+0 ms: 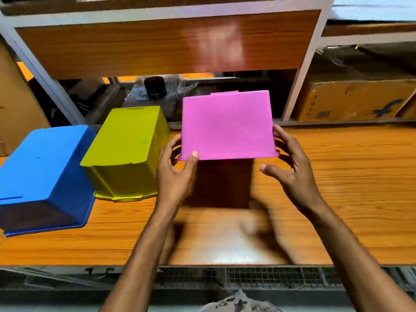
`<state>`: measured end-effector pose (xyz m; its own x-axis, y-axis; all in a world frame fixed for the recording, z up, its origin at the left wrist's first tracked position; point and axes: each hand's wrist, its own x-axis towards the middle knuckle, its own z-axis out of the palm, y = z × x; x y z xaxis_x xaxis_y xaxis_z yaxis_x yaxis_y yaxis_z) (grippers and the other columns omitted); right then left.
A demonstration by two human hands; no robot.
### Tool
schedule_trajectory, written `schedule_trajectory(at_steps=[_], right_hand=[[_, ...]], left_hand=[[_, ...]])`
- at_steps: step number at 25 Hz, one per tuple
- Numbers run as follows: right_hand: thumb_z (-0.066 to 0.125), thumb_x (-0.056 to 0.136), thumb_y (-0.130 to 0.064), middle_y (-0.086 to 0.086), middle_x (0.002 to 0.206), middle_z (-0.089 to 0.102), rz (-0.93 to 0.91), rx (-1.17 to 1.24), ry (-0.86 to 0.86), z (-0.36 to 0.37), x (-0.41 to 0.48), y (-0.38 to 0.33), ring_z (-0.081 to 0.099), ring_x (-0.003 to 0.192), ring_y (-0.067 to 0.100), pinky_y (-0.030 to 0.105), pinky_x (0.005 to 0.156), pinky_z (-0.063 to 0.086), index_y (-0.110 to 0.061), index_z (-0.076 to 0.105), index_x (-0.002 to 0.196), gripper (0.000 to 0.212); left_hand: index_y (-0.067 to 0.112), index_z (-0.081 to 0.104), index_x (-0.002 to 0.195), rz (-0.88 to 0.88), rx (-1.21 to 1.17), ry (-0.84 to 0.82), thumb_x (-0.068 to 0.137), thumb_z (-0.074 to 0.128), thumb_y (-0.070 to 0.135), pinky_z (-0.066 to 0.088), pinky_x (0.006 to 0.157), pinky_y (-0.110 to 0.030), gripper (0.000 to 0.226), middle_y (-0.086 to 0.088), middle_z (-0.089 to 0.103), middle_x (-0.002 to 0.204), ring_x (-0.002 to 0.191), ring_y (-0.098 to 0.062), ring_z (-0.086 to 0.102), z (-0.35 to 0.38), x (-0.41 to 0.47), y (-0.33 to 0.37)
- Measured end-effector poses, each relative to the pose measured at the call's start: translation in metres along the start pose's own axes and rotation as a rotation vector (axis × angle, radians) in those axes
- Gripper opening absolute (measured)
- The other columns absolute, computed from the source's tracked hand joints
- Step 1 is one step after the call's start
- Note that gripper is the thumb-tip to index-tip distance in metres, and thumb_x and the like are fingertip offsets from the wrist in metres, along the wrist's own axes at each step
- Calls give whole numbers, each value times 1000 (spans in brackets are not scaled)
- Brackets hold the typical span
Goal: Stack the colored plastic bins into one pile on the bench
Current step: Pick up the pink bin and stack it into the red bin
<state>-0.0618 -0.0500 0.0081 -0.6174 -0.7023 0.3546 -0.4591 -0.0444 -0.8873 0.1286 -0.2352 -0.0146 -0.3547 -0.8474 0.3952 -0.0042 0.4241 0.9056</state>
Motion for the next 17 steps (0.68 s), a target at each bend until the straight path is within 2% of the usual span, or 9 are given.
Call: schedule_trajectory(at_steps=[2,5,7,9,13,15,17], right_hand=[[78,78,-3,-20,147,51,-44,-57,15,-6,13,-14,49,134,-2,29,107,44,-29,42,154,88],[75,86,-5,-32,131,59,-124,-79,145,-4,29,-22,57,123,-6,30,100,51,-36,52,143,69],[71,92,-9,-29,123,65,-167,-71,250,-2,36,-23,63,115,-3,31,95,57,-35,59,136,53],[66,95,-12,-20,121,71,-186,-86,385,-1,45,-25,68,107,-2,28,88,59,-27,67,133,41],[59,89,-14,-16,94,74,-126,-134,644,-9,72,-40,68,80,2,19,70,52,-26,76,120,37],[59,87,-18,-18,89,73,-75,-123,693,-19,82,-44,68,83,2,23,75,55,-27,77,112,33],[60,85,-17,-20,82,72,-6,-47,699,-29,84,-37,70,84,4,30,79,59,-27,78,106,29]], left_hand=[[23,59,136,3,-36,29,93,73,27,48,109,-42,45,3,64,137,127,-14,59,3,9,20],[23,56,142,-9,-75,49,93,73,35,47,110,-46,53,5,62,141,131,-14,57,9,15,32],[22,55,144,-2,-78,57,92,74,36,46,112,-47,57,5,62,141,132,-13,57,12,17,34],[18,54,144,32,-90,59,93,75,29,45,113,-42,57,3,62,141,133,-12,56,14,21,42],[13,41,152,105,-145,-44,94,70,6,43,112,-26,66,0,56,147,136,-7,53,21,37,65],[17,46,149,141,-69,-81,92,68,0,46,111,-27,63,3,57,144,132,-6,55,25,34,65],[19,57,138,181,68,-11,90,66,0,51,103,-30,53,5,60,133,123,-3,58,23,21,55]])
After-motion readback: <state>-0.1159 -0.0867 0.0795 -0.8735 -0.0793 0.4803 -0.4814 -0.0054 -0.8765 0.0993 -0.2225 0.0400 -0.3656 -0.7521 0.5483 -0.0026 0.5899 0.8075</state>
